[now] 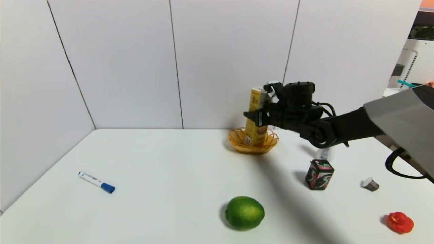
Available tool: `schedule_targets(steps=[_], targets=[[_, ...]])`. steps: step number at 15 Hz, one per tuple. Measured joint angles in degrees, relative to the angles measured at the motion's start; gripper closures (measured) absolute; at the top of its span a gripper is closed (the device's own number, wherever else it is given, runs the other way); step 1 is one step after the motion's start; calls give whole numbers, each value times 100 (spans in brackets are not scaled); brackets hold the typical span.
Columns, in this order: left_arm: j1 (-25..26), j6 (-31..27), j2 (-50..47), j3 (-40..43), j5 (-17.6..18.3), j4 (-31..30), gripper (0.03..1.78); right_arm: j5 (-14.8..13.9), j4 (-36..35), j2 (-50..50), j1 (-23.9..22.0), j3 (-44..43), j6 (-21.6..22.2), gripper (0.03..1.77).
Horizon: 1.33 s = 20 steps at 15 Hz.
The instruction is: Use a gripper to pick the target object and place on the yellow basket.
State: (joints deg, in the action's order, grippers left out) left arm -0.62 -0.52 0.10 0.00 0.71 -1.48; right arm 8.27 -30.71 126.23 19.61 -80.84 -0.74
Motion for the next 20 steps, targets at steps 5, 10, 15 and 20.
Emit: schedule_targets(steps=[5,10,15,20], targets=[[0,0,0,0,0,0,12,-6,141,-245,22,-20,20,33],[0,0,0,0,2,0,12,-4,739,-1086,20,123,33,22],[0,0,0,0,0,0,12,408,955,-2798,11,1091,127,16],[0,0,0,0,0,2,12,1436,1440,-5192,-368,2765,250,13]])
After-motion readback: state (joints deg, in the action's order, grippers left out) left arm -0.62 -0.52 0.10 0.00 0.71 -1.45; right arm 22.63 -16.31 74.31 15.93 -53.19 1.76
